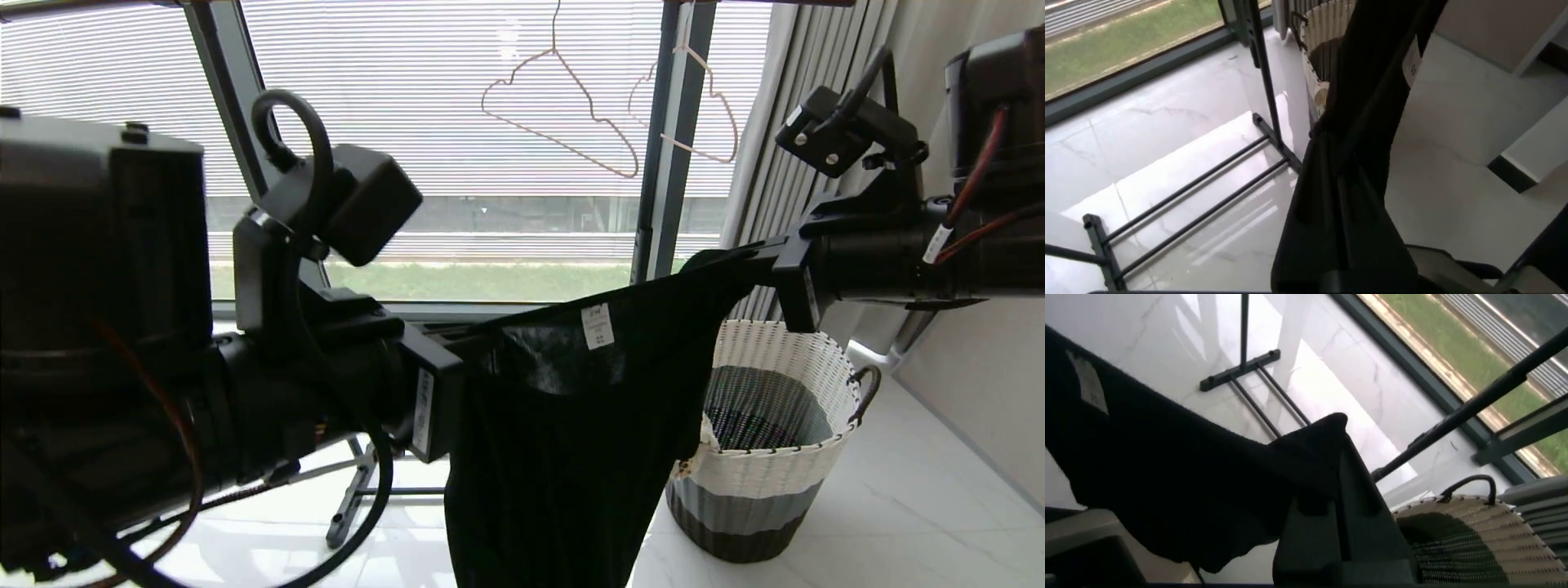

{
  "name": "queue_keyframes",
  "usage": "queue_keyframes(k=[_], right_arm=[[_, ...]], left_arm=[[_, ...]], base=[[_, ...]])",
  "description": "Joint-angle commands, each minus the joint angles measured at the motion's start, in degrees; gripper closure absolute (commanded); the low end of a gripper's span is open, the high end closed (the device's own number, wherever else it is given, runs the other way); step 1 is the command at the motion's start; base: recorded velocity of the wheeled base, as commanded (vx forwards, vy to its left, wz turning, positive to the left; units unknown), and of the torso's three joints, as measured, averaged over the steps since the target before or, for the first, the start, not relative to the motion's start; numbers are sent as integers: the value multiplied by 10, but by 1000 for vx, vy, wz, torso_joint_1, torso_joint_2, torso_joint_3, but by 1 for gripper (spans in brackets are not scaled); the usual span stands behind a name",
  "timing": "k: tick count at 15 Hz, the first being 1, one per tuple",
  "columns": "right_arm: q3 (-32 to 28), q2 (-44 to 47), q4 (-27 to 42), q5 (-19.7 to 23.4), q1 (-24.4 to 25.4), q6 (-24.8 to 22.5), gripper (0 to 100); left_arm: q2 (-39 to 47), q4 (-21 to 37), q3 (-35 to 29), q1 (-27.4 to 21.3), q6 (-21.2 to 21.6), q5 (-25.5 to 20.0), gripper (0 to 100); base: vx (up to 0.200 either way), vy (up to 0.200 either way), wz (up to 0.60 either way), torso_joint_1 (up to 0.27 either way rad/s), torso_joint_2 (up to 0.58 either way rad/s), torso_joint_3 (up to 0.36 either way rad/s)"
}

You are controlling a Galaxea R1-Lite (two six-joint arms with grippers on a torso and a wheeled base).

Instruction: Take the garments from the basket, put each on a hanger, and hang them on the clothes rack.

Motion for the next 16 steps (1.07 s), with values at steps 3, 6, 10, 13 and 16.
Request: queue_keyframes(k=[3, 6, 10, 13, 16], right_arm=[[57, -78, 58, 21, 21, -1, 100], [63, -81, 59, 20, 31, 0, 100], [101, -114, 70, 20, 55, 0, 0], [111, -141, 107, 15, 47, 1, 0], [112, -142, 127, -71, -63, -18, 0]], left_arm=[[19, -38, -31, 53, 24, -35, 100], [20, -38, -30, 51, 24, -35, 100], [25, -38, -27, 65, 25, -33, 100], [18, -36, 3, 85, 29, -30, 100], [-48, -26, 101, 213, 73, -32, 100]], base=[[0, 0, 0, 0, 0, 0], [0, 0, 0, 0, 0, 0], [0, 0, 0, 0, 0, 0], [0, 0, 0, 0, 0, 0], [0, 0, 0, 0, 0, 0]])
